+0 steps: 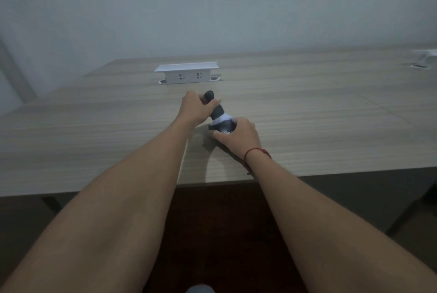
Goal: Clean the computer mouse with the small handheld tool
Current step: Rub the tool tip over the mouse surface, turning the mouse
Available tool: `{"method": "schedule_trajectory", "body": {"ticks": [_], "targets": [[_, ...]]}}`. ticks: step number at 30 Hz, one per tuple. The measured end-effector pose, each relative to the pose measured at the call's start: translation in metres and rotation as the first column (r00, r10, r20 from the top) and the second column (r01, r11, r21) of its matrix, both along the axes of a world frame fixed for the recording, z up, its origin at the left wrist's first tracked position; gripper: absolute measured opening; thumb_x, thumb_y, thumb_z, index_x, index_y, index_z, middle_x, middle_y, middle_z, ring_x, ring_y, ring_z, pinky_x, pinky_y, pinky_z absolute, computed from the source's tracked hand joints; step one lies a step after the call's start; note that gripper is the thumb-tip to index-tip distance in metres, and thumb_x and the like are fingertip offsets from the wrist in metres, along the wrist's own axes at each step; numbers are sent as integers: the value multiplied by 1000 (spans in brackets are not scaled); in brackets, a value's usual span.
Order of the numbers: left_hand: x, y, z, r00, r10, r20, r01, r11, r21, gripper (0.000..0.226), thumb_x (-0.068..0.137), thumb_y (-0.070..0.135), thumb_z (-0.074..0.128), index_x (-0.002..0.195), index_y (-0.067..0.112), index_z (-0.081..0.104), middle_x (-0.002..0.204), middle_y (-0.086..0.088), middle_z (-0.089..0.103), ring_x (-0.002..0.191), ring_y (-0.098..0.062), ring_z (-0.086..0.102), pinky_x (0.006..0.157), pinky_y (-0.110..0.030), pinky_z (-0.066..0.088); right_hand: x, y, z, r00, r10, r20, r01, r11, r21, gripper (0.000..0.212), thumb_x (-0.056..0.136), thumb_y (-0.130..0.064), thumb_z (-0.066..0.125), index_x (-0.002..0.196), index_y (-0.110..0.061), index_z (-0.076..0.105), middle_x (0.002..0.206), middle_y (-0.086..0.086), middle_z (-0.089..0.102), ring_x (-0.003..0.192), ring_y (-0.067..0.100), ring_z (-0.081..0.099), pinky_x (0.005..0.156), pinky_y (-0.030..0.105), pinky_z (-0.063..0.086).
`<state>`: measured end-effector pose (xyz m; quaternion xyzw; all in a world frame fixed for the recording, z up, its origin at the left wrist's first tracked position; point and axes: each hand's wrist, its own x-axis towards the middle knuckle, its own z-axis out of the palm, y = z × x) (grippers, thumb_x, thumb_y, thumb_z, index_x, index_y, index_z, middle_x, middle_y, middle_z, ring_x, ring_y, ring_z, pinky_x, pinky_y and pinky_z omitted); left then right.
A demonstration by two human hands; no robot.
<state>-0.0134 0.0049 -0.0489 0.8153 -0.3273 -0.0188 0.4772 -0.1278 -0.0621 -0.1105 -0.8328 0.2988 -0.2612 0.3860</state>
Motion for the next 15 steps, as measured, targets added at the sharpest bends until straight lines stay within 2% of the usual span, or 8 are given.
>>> {"method": "schedule_trajectory", "body": {"ticks": [2, 5, 7, 10, 11, 13, 15], "targets": [[2, 0, -1, 991, 51, 123, -66, 990, 121, 44, 85, 40, 68, 87, -4, 64, 93, -19, 68, 87, -33, 64, 71, -37, 51, 0, 0, -1, 1000, -2, 4, 2, 1000, -7, 52, 69, -52, 75, 106, -18, 63, 93, 0, 67, 83, 16, 65, 77, 37, 59], [-4, -3, 1, 976, 21, 217, -47, 992, 116, 34, 90, 37, 62, 89, 3, 59, 91, -16, 60, 83, -28, 54, 70, -30, 38, 1, -1, 0, 1000, -15, -4, 15, 1000, -13, 46, 71, -52, 74, 101, -19, 64, 88, -1, 68, 80, 15, 65, 76, 38, 59], [-7, -6, 0, 966, -2, 258, -27, 994, 108, 35, 92, 34, 61, 97, 0, 61, 98, -19, 63, 90, -31, 57, 73, -30, 39, 0, -2, 1, 999, -35, -3, 35, 999, -22, 46, 71, -52, 74, 101, -18, 64, 88, -1, 68, 80, 16, 65, 76, 38, 59], [-4, -6, -3, 943, -42, 329, -66, 948, 311, 37, 93, 37, 57, 110, 4, 58, 113, -18, 62, 103, -35, 59, 82, -37, 46, -1, 1, 2, 999, -42, -3, 42, 999, -32, 57, 68, -58, 72, 109, -18, 64, 97, 0, 69, 89, 19, 64, 80, 40, 58], [-3, -5, 0, 938, -38, 345, -82, 941, 328, 36, 93, 38, 56, 110, 6, 58, 114, -17, 62, 104, -35, 59, 84, -39, 47, -2, 2, 2, 999, -42, 1, 42, 999, -30, 58, 68, -58, 72, 110, -18, 64, 99, 0, 69, 90, 20, 64, 81, 40, 57], [-2, -4, 1, 950, -41, 309, -46, 962, 270, 36, 93, 37, 58, 107, 4, 60, 108, -16, 63, 100, -33, 59, 84, -39, 48, -1, 2, 2, 999, -46, -9, 46, 998, -37, 54, 70, -56, 71, 108, -19, 63, 97, 0, 68, 89, 20, 64, 81, 41, 57], [-5, -8, 1, 975, -17, 220, -5, 995, 101, 36, 91, 35, 62, 102, 0, 63, 97, -15, 63, 91, -29, 60, 80, -37, 51, 0, 0, 2, 998, -54, -23, 53, 997, -53, 45, 74, -52, 71, 103, -19, 62, 89, -1, 67, 82, 17, 64, 79, 40, 58]]}}
